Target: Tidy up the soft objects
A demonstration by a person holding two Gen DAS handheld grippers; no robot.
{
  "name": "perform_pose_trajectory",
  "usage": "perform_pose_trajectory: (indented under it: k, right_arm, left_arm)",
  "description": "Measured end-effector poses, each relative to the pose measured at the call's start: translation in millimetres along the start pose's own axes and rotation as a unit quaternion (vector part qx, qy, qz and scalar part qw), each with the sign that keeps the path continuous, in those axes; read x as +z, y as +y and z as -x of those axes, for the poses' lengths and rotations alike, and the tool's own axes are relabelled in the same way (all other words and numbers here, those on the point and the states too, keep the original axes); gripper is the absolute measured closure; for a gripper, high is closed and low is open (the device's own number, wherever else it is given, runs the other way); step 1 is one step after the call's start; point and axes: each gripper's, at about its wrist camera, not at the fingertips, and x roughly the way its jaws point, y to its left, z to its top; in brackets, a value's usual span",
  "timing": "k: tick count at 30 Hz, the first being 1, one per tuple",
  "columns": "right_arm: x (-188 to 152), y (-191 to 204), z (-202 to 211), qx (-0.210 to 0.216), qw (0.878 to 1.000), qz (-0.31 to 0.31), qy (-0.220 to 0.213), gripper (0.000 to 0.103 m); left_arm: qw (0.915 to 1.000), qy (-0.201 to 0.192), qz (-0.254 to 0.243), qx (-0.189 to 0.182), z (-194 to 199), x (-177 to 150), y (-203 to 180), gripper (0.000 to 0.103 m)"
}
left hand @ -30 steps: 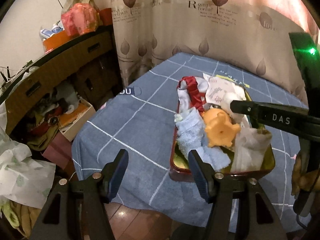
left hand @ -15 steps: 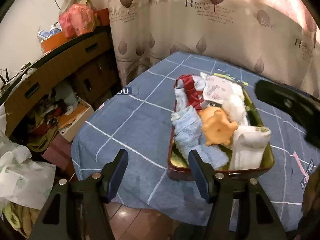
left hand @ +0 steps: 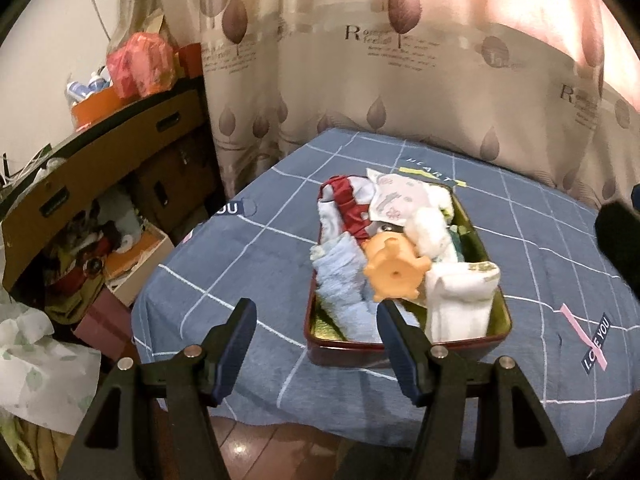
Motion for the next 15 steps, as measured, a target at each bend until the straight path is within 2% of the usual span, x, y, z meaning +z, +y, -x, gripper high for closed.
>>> perform_pose_trajectory:
  k: [10,15]
  right_arm:
    - [-6,-7,15,-0.043,0.999,-0.022,-0.005,0.001]
    - [-6,-4,15,-0.045,0.999,-0.021,-0.001,0.001]
  left_arm:
    - [0.9997,-0.018,-0.016,-0.005,10,-2,-12,0.039]
    - [0.9997,-0.019,-0.013,-0.004,10,-1,-11,0.039]
